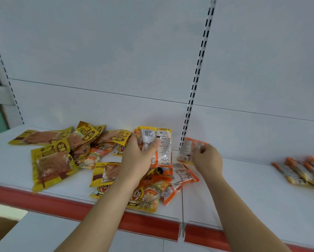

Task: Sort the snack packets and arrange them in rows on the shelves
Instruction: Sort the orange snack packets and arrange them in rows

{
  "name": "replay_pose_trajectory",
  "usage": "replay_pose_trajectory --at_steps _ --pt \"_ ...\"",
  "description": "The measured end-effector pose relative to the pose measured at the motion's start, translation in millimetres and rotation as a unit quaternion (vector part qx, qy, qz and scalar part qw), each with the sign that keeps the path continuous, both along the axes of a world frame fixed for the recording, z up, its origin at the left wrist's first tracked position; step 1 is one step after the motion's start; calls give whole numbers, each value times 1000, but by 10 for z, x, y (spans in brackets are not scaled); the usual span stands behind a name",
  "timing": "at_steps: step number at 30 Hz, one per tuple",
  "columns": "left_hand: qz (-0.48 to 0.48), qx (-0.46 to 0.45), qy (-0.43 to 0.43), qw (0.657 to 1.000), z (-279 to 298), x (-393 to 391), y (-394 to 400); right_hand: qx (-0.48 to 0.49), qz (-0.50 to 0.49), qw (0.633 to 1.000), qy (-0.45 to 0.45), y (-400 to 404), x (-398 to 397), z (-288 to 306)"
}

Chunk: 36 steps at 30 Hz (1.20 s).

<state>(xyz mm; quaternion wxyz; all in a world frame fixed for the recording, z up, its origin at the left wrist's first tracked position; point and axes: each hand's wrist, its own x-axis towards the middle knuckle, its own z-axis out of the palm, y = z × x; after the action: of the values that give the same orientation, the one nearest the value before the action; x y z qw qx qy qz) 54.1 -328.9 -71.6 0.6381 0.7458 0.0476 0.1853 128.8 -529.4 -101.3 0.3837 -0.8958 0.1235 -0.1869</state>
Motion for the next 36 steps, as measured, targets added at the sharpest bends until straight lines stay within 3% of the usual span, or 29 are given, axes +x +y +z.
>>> replay_pose_trajectory --at_steps 2,5,11,13,16,18,20,21,27,31,33,36 --pt "-1 -5 -3 1000 -26 14 -2 83 -16 994 -74 -64 -151 137" --pt "-11 -5 11 1000 9 6 -96 196 79 968 -133 5 -483 336" --pt "-89 -55 28 994 59 -113 -296 81 187 964 -169 353 -938 370" --pt "-90 -57 24 994 38 -153 -295 105 217 956 -164 365 -981 360" --pt "-61 -37 10 997 20 -190 -245 148 185 966 -103 254 -889 311" --pt "-29 -49 6 998 7 -191 -181 5 138 990 3 115 -706 199" --pt "-13 -72 10 997 -4 -205 -127 -136 137 973 127 75 -581 96" --pt "-10 -79 13 997 -5 -227 -119 -152 145 966 152 81 -537 60" --pt "7 -63 14 998 -22 -317 -164 7 121 982 143 -30 -441 50" --pt "11 -58 18 998 -35 -315 -205 141 101 984 35 -338 -502 175" --pt "8 -37 18 999 -30 -299 -246 203 133 969 -34 -499 -589 329" --pt "-8 -14 21 1000 -1 -281 -371 236 266 930 -90 -537 -786 558"
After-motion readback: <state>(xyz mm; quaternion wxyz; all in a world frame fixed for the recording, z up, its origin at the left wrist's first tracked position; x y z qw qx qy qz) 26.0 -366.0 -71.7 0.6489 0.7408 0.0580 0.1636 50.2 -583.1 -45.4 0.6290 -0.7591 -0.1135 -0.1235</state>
